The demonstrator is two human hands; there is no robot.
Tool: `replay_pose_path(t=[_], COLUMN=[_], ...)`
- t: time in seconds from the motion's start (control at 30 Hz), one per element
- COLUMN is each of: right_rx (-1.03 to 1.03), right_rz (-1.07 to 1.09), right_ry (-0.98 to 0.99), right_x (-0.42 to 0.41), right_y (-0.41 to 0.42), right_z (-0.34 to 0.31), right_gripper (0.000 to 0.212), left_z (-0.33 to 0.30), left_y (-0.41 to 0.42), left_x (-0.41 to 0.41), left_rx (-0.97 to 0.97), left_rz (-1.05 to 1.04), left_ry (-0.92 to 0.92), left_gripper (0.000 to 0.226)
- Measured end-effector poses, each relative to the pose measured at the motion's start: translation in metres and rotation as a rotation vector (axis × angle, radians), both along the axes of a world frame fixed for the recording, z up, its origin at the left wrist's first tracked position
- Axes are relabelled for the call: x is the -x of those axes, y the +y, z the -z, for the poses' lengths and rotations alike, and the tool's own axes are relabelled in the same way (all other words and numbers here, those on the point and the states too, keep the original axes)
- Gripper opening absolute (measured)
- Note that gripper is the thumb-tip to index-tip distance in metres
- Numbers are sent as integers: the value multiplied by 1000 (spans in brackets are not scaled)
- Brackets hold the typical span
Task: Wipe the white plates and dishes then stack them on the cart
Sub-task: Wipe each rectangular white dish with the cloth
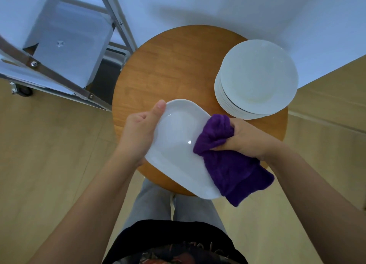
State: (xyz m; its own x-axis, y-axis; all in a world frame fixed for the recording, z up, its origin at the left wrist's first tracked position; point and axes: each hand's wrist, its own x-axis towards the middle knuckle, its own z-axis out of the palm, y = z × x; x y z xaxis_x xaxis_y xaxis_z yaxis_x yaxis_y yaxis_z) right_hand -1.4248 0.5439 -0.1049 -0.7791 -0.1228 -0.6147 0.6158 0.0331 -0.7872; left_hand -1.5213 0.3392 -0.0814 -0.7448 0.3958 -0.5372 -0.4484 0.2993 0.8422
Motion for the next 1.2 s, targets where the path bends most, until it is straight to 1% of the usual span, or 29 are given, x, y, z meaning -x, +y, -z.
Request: replay_pose_path(t=[0.07,0.13,0.17,0.23,0.33,0.47,0.53,0.57,0.63,0.7,0.77,0.83,0.87,0.93,1.0,1.03,1.1,1.2], right_rx=[20,62,96,184,286,439,476,451,392,404,404,318,262,189,173,165,146,141], right_rz=[25,132,238,522,888,1216,1350,1393,1397,1347,1300,1189,1098,889,720,666,658,723], right_ry=[-32,-52,-57,-45,-6,-25,-17,-19,-49,-108,-143,-86,-41,0,-16,-34,-55,-34], right_x=[-8,-18,-22,-29,-32,-28,-22,-18,-9,-5,-8,-15,-18,-19,-17,-15,-14,-22], right_y=[5,5,3,-8,-31,-55,-67,-74,-86,-89,-76,-53,-42,-31,-31,-32,-36,-44], right_z=[3,6,8,11,14,13,12,12,12,11,9,4,1,-4,-6,-7,-8,-5], right_gripper=[30,31,35,40,36,31,36,39,41,38,27,18,17,18,17,17,25,41], left_z=[1,2,3,4,5,3,5,6,9,13,15,16,14,9,3,0,0,7], left_y=[-2,-2,-2,-1,7,21,33,40,54,55,45,26,18,11,18,22,29,28], left_x=[1,2,4,8,3,-11,-26,-36,-60,-71,-63,-41,-27,-4,7,9,9,5], left_rx=[-6,22,44,75,101,86,80,31,-165,-244,-239,-200,-187,-142,-127,-118,-92,-110], left_rz=[-51,-149,-218,-322,-410,-567,-661,-721,-778,-732,-566,-383,-313,-120,52,67,32,-59], left_ry=[-16,-6,5,26,37,2,-84,-164,-300,-308,-322,-301,-283,-286,-359,-407,-441,-358], left_gripper=[50,46,44,43,43,43,39,37,39,43,48,58,59,57,41,34,32,34])
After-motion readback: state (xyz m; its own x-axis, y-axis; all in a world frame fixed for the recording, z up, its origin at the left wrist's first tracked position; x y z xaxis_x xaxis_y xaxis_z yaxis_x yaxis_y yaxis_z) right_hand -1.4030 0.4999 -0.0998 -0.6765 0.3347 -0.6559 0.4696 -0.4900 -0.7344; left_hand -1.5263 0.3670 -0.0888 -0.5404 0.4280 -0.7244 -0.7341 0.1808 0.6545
